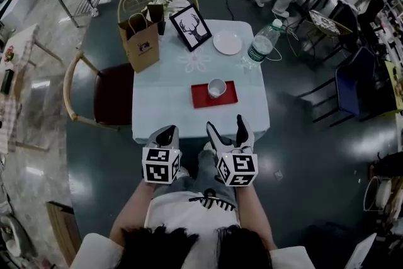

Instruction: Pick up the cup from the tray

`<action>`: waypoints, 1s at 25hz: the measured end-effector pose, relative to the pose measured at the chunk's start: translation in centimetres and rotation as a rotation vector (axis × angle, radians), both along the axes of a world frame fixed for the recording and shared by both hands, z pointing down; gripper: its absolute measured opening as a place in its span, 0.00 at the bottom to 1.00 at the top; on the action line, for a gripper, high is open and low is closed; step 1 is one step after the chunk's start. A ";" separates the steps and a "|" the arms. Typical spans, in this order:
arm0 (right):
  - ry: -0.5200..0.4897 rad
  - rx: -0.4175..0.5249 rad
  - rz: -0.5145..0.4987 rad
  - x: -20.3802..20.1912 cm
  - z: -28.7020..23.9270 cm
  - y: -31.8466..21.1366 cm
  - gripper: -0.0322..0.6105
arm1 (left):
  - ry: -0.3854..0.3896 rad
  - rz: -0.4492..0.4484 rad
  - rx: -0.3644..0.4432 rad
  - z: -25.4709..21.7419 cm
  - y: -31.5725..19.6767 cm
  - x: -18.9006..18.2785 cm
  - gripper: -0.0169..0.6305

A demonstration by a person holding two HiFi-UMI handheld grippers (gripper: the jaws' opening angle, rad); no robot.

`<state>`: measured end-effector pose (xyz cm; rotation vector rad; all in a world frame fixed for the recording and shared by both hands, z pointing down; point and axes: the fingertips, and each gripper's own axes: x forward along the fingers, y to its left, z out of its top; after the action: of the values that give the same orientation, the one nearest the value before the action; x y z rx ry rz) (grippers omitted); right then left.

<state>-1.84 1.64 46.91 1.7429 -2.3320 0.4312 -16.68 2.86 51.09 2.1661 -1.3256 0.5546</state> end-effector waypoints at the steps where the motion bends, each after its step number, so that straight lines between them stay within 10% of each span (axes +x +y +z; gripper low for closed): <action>1: 0.017 -0.005 -0.007 -0.1 0.3 -0.6 0.71 | 0.007 -0.002 -0.010 0.3 -0.1 -0.1 0.03; 25: 0.061 -0.238 -0.073 1.4 11.3 -13.5 0.75 | 0.042 -0.143 -0.176 4.3 -10.0 1.3 0.03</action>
<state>-0.46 -11.89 58.25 1.5348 -2.1922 0.6065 -15.37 -7.10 55.41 1.9152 -1.3439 0.5452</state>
